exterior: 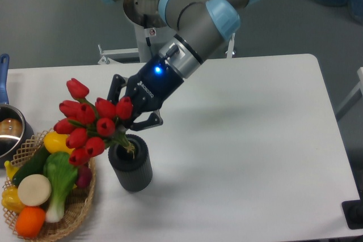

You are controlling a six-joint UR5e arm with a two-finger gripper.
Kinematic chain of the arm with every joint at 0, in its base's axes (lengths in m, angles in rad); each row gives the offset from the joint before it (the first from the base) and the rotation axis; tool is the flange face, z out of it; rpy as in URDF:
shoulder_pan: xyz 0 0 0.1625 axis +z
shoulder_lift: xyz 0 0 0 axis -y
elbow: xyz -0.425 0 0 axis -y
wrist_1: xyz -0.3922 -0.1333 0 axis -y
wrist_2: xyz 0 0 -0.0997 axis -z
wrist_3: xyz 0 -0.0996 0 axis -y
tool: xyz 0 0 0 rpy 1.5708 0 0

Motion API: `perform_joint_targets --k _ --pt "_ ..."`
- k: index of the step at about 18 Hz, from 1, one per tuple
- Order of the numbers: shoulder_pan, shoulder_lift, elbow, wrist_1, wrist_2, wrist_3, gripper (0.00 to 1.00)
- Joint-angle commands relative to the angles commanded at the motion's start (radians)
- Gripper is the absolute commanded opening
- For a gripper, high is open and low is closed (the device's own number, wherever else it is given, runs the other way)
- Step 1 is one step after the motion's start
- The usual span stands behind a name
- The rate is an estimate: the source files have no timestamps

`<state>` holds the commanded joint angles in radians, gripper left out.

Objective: Pick up the flowers from the vase
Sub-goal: 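Lift the gripped tulips straight up out of the black vase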

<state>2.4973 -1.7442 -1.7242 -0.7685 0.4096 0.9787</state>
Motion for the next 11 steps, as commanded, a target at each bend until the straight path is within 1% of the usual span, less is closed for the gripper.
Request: perform_joint_targets --k 2,7,11 --pt "0.0 0.023 0.024 -0.003 0.003 -0.021 0.26" --pt "0.029 0.048 0.072 -0.006 0.012 -0.09 0.26" --pt "0.037 0.069 0.077 -0.006 0.012 -0.129 0.26"
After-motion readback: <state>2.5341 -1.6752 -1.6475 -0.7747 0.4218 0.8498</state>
